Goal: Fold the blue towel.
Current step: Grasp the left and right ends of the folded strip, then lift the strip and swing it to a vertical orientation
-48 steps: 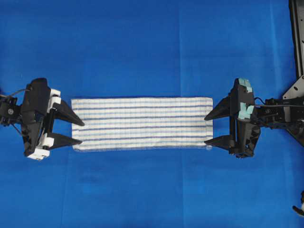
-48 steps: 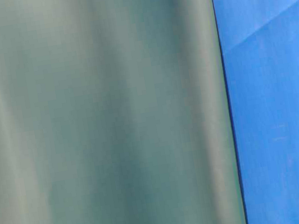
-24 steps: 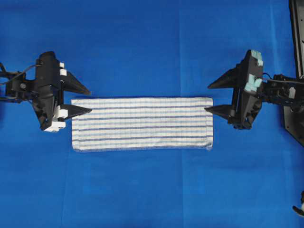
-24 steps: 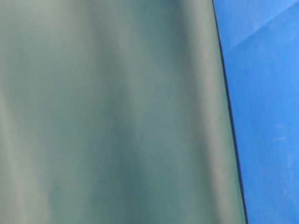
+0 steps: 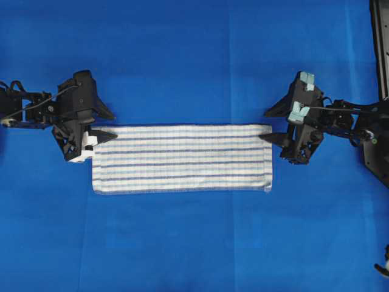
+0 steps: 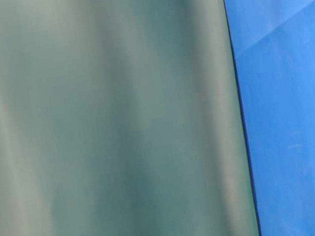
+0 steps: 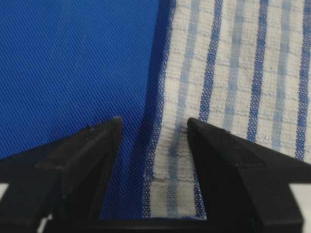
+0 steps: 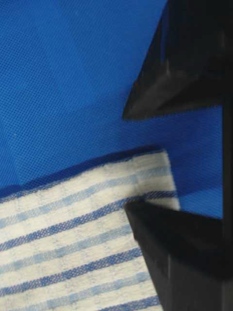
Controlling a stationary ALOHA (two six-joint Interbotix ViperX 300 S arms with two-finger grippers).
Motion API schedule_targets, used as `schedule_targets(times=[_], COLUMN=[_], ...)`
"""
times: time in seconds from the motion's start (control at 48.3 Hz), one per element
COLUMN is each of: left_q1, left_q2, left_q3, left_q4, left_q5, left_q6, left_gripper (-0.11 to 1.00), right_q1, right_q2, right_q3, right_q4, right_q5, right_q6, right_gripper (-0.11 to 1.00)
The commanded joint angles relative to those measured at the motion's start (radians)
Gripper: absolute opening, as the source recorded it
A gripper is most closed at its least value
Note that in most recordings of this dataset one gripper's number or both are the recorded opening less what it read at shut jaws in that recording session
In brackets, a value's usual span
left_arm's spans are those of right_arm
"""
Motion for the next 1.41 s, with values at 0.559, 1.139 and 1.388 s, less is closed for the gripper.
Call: schedule_targets(times=[0.559,1.139,1.388], left_q1=[-0.012,-0.106,-0.133], left_q2=[-0.041,-0.305,-0.296], left_q3=[-0.043,-0.221,-0.232], left_q4=[-0.006,-0.006,-0.006], left_q5=[0.118,0.457,0.456], left_q6=[-0.008,-0.011,-0.109], left_gripper=[0.02,0.02,0.02], right_q1=[0.012,0.014,0.011], right_q2=[-0.028,-0.446,-0.407], right_q3=[-0.025,-0.075,-0.095], right_q4=[-0.002,-0.018,-0.028], right_q5=[0.009,0.334,0.334], right_q6=[-0.005,-0.044,-0.048], right_gripper=[0.06,0.06,0.06])
